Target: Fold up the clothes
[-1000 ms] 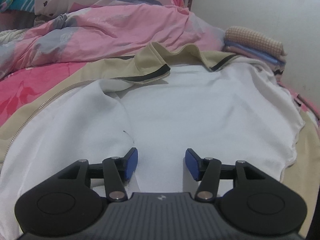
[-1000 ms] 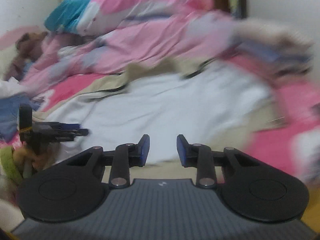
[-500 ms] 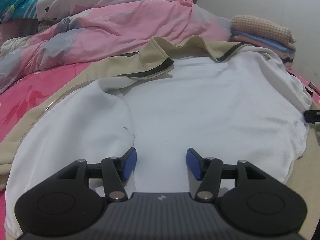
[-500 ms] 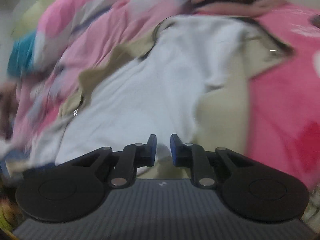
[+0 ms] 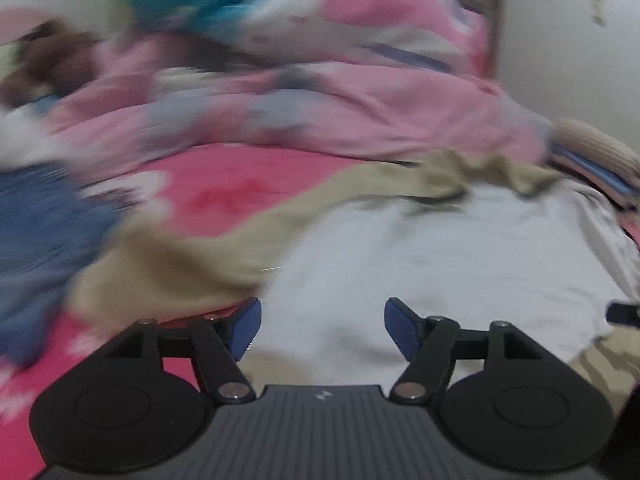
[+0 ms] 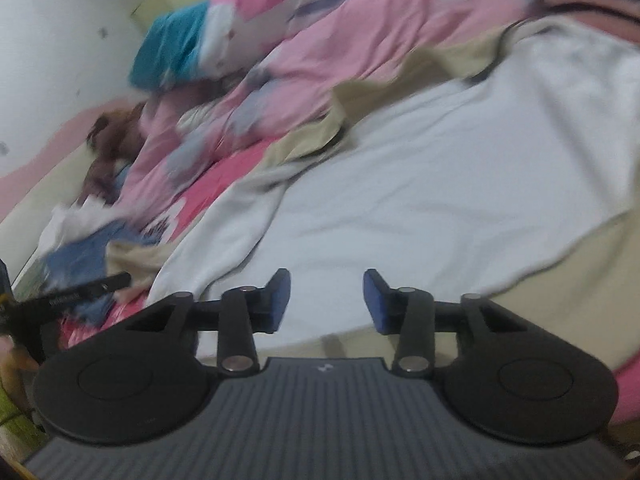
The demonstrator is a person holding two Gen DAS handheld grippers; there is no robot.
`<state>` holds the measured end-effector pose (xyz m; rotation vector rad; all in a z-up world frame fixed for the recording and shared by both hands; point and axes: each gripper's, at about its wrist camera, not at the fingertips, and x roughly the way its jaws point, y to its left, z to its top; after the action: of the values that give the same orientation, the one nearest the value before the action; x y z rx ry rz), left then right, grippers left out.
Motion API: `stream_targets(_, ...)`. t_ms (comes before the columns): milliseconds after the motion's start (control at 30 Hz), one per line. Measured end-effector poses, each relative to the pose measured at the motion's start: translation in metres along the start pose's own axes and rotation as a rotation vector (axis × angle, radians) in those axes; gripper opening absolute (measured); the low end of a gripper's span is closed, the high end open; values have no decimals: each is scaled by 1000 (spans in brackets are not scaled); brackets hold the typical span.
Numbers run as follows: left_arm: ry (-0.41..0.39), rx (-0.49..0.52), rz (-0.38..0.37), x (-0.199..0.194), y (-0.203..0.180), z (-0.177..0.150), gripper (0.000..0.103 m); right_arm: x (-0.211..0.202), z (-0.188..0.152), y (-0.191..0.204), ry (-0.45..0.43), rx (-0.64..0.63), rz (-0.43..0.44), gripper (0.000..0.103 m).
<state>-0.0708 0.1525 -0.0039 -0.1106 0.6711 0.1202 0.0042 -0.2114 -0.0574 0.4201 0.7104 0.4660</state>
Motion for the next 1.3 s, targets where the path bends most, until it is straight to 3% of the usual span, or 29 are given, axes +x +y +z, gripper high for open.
stream_targets(100, 38, -89, 30, -5, 35, -13, 71, 14, -10, 14, 53, -7, 21, 41)
stream_targets(200, 80, -120, 0, 5, 49, -22, 72, 22, -16, 21, 81, -3, 23, 42)
stream_targets(333, 123, -54, 62, 33, 45, -35, 71, 24, -17, 23, 88, -1, 17, 44)
stream_targets(433, 112, 13, 85, 39, 37, -44, 71, 22, -18, 21, 85, 5, 7, 46)
stream_targets(500, 99, 62, 88, 40, 31, -48, 59, 21, -18, 19, 83, 12, 1, 47)
stream_targets(567, 83, 122, 74, 35, 20, -51, 32, 24, -19, 18, 86, 21, -1, 47)
stream_targets(633, 63, 212, 92, 32, 6, -56, 21, 26, -20, 18, 89, 25, -3, 48)
stream_targets(667, 49, 265, 115, 31, -2, -58, 10, 27, -21, 18, 89, 24, -2, 48)
stream_targets(733, 14, 324, 141, 25, -14, -60, 2, 26, -21, 19, 87, 23, 0, 48)
stream_targets(800, -25, 349, 141, 15, -23, -57, 2, 24, -21, 17, 83, 27, 4, 48)
stream_targets(933, -104, 235, -8, -15, -30, -27, 0, 19, -22, 12, 72, 45, 10, 48)
stream_targets(1033, -172, 219, -147, -34, -50, -6, 0, 15, -23, 8, 58, 60, 10, 49)
stream_targets(1300, -169, 318, -529, -34, -148, 4, 0, -12, -25, -14, -5, 127, -23, 50)
